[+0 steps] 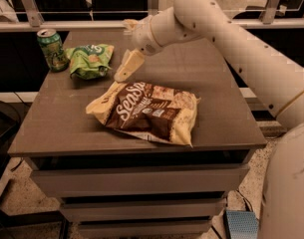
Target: Move green rice chip bag near green can
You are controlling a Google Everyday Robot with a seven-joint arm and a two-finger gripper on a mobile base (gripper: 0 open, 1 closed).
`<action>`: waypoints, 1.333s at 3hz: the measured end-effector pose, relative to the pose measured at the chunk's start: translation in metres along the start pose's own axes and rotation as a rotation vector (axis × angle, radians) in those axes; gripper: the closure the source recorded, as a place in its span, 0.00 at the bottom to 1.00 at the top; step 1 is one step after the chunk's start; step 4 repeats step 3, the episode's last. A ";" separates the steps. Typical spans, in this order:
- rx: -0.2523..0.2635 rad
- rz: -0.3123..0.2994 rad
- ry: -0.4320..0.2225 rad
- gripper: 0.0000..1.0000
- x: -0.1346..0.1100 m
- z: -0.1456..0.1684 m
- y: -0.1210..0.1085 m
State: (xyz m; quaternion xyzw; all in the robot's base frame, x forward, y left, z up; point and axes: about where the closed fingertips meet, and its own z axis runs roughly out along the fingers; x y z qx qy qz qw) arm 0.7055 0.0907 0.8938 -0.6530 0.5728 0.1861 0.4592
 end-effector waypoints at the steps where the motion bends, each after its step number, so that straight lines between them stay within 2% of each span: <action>1: 0.136 0.009 0.125 0.00 0.029 -0.049 -0.030; 2: 0.298 0.036 0.201 0.00 0.055 -0.094 -0.064; 4: 0.296 0.035 0.201 0.00 0.055 -0.093 -0.063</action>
Offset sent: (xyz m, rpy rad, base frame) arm 0.0725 -0.1961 0.0599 -0.1151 -0.2163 -0.5449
